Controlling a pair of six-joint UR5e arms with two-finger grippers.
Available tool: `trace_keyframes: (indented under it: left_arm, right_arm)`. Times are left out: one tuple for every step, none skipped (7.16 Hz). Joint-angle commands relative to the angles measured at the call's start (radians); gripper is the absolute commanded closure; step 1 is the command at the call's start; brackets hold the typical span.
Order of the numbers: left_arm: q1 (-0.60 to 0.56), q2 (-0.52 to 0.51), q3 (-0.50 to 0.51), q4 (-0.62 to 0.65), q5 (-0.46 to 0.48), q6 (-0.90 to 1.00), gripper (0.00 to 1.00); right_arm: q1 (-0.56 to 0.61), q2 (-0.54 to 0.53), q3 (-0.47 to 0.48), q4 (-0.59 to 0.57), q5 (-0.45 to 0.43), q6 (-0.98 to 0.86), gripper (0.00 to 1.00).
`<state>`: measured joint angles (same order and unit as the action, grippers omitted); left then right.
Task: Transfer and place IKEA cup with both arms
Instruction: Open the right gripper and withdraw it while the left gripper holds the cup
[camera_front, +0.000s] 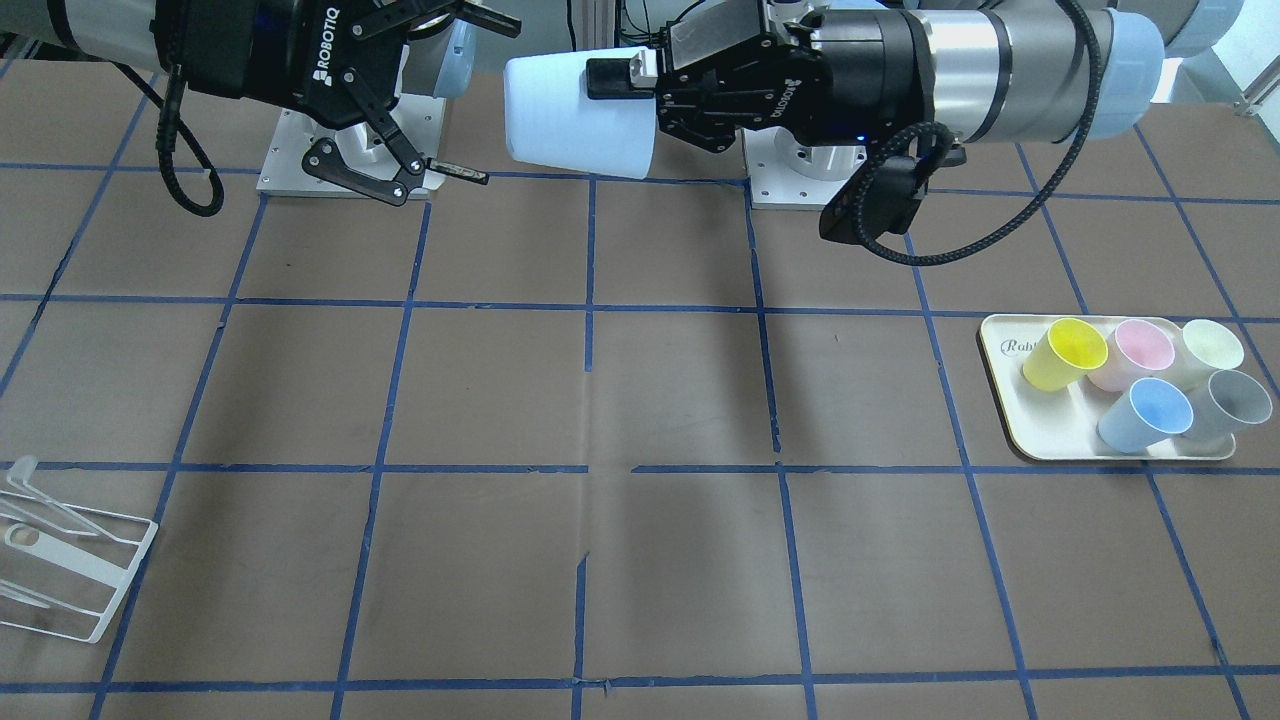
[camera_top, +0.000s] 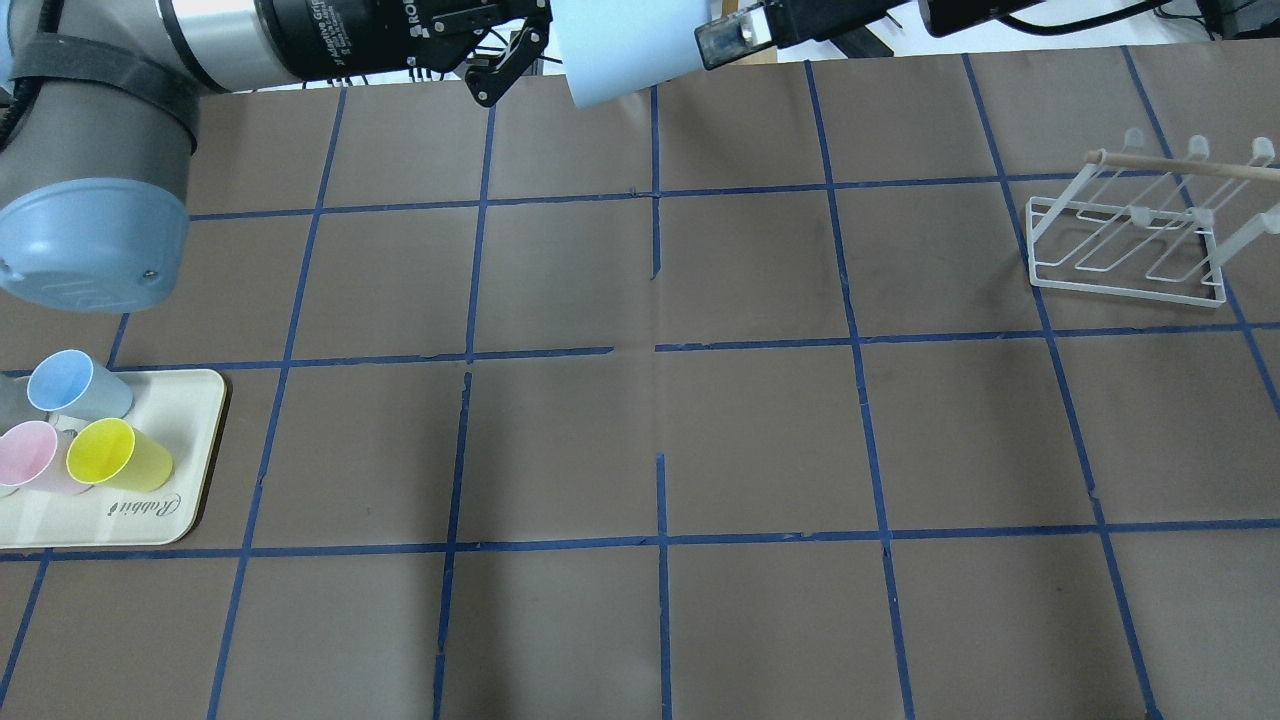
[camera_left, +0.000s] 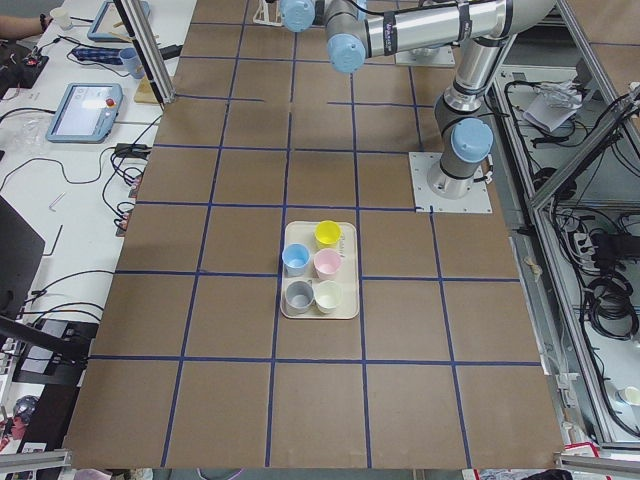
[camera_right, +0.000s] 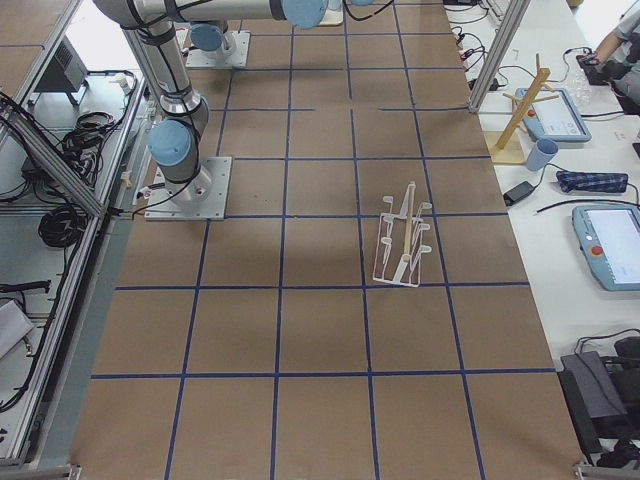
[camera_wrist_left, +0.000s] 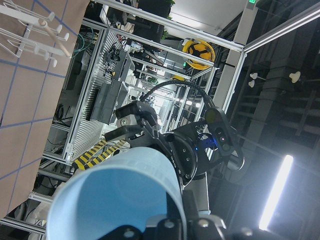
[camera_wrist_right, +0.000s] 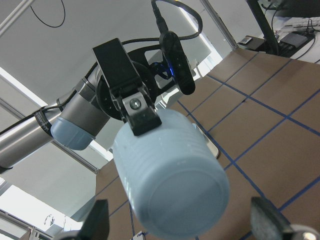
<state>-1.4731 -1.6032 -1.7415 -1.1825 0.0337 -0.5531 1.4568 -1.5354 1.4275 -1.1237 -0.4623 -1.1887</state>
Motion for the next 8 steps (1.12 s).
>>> trace_keyframes:
  left_arm:
    - [0.063, -0.006, -0.003, 0.092, 0.18, -0.131, 1.0]
    - [0.068, -0.004, 0.002, 0.092, 0.306, -0.128, 1.0]
    - [0.065, 0.023, -0.003, 0.098, 0.45, -0.113, 1.0]
    - [0.066, 0.028, 0.002, 0.101, 0.597, -0.063, 1.0]
    - [0.066, 0.025, -0.009, 0.098, 0.673, 0.014, 1.0]
    - [0.065, 0.029, -0.019, 0.089, 0.809, 0.174, 1.0]
    - [0.066, 0.034, -0.018, 0.031, 0.939, 0.359, 1.0]
    - [0.072, 0.035, -0.016, -0.035, 0.995, 0.436, 1.0]
  right_arm:
    - [-0.003, 0.003, -0.021, -0.005, -0.257, 0.091, 0.0]
    - [-0.006, 0.012, -0.015, -0.011, -0.368, 0.133, 0.0]
    - [-0.006, 0.021, -0.016, -0.013, -0.475, 0.194, 0.0]
    - [-0.006, 0.024, -0.021, -0.022, -0.584, 0.278, 0.0]
    - [-0.006, 0.024, -0.024, -0.059, -0.692, 0.366, 0.0]
    - [-0.004, 0.02, -0.024, -0.094, -0.754, 0.467, 0.0]
    - [0.0, 0.015, -0.021, -0.144, -0.836, 0.607, 0.0]
    - [0.007, 0.015, -0.019, -0.177, -0.907, 0.724, 0.0]
